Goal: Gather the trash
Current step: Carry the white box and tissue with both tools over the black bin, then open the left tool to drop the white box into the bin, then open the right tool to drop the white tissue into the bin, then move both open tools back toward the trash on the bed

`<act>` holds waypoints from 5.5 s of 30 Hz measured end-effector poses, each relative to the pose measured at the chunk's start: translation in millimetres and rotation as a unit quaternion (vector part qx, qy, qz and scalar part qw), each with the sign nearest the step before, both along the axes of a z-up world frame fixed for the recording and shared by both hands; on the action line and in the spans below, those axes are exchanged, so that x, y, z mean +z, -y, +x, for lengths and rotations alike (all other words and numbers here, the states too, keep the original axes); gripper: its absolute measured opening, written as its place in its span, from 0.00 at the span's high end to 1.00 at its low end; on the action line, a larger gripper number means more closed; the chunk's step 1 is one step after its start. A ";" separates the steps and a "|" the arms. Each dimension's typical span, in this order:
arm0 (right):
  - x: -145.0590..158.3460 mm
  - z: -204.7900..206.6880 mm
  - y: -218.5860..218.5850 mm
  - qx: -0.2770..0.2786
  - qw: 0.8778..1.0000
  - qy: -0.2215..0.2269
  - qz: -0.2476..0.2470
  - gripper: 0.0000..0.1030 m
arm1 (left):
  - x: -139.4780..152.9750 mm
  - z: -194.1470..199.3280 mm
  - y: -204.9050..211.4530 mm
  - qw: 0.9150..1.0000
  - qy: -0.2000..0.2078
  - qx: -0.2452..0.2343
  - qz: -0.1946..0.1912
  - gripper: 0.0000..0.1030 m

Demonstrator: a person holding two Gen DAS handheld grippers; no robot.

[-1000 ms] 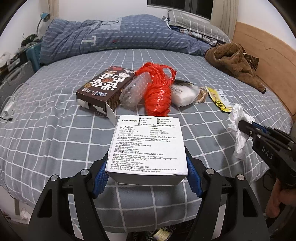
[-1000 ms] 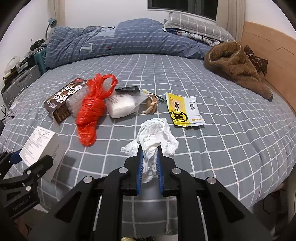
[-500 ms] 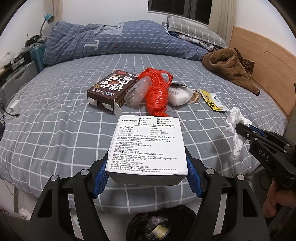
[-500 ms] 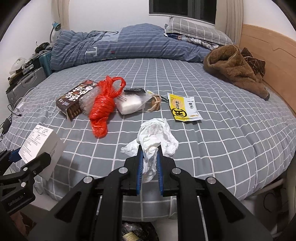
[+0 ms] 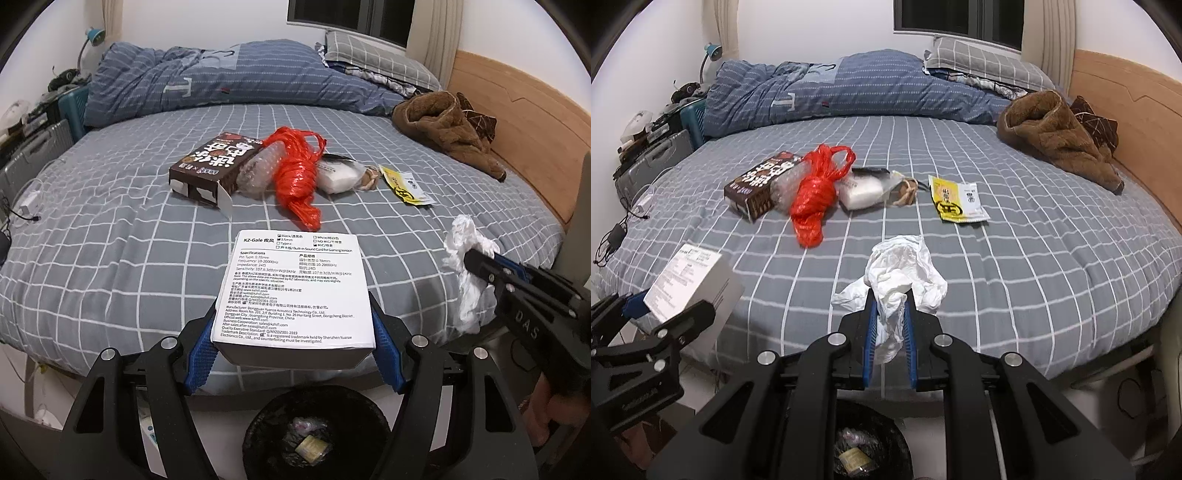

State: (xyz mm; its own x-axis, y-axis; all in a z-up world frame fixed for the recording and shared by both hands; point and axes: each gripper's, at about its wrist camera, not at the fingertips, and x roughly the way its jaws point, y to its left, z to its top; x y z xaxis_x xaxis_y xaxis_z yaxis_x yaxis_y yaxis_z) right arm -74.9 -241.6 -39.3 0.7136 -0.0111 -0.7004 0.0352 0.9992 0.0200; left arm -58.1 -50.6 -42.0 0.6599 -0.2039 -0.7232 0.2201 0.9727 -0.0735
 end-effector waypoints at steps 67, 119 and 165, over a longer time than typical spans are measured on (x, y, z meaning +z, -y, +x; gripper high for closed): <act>-137.3 -73.7 -28.2 0.022 0.977 -0.212 0.008 0.87 | -142.2 -76.2 -7.7 0.980 -0.190 0.005 0.052 0.33; -179.6 -41.1 -117.9 0.096 0.957 -0.272 -0.001 0.85 | -166.2 -63.0 -96.0 0.973 -0.202 0.079 0.075 0.06; -21.7 -49.2 -64.0 0.015 0.999 0.017 -0.031 0.07 | -52.6 -48.3 -81.6 0.995 -0.059 0.065 0.044 0.06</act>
State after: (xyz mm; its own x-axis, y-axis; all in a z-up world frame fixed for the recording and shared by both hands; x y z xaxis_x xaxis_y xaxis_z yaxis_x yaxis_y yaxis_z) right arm -124.0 -177.5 -60.9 0.7379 -0.0314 -0.6742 0.0050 0.9991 -0.0410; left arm -106.4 31.0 -94.6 0.5861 -0.0554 -0.8083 0.0872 0.9962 -0.0051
